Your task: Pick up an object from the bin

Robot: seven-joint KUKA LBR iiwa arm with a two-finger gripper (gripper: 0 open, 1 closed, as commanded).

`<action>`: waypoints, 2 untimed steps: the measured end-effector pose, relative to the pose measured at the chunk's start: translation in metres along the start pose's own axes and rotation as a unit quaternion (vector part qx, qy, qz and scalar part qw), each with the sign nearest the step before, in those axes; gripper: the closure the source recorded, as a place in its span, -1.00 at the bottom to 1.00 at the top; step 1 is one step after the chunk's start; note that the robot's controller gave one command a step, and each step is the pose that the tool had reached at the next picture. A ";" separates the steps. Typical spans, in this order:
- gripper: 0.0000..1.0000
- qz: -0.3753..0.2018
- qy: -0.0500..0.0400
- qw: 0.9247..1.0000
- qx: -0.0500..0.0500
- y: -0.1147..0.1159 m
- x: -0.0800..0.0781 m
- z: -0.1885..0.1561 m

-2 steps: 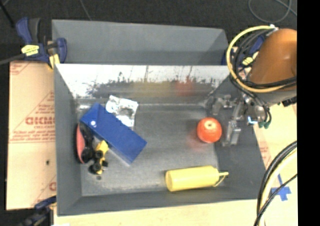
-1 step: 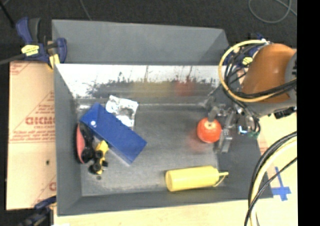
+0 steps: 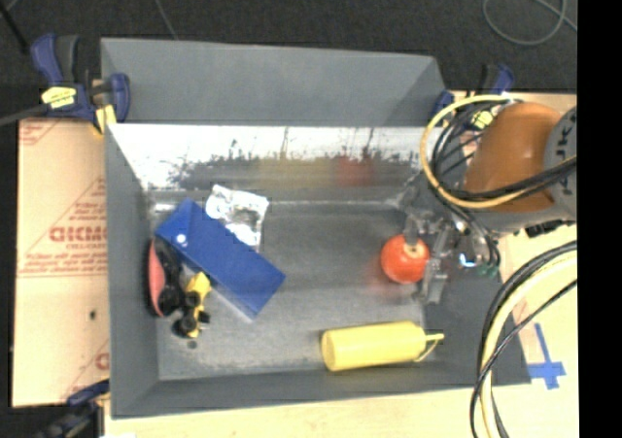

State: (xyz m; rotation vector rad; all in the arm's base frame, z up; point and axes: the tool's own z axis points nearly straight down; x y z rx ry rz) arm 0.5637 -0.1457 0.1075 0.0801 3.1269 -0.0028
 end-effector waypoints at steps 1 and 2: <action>-1.00 0.024 -0.007 1.000 0.002 0.006 -0.020 0.011; 1.00 -0.016 -0.013 1.000 -0.002 -0.008 -0.023 0.020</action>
Offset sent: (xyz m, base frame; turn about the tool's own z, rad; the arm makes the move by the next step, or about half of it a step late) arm 0.0135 -0.0127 -0.0306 -0.0294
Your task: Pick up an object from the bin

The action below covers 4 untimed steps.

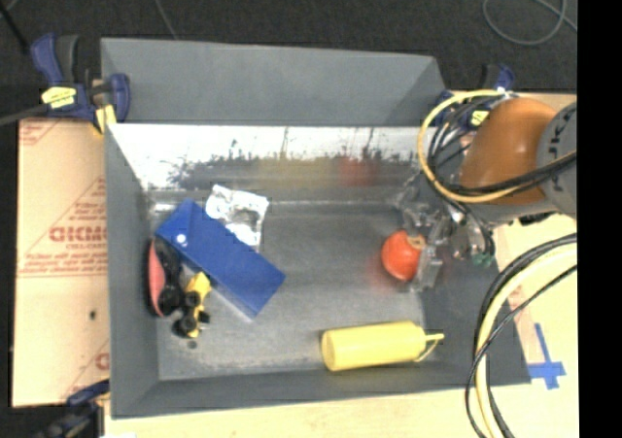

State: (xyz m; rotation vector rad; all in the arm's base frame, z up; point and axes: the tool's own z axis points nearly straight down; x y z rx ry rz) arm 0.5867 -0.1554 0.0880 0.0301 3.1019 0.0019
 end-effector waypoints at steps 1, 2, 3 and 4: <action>1.00 0.000 0.000 1.000 0.000 0.000 0.000 0.000; 1.00 0.010 0.006 1.000 0.001 0.004 0.001 -0.044; 1.00 0.004 0.004 1.000 0.001 0.005 0.000 -0.112; 1.00 0.017 0.004 1.000 0.001 0.015 -0.010 -0.160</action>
Offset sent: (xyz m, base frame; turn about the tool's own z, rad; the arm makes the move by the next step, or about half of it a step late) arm 0.0048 0.0129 0.1095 0.0399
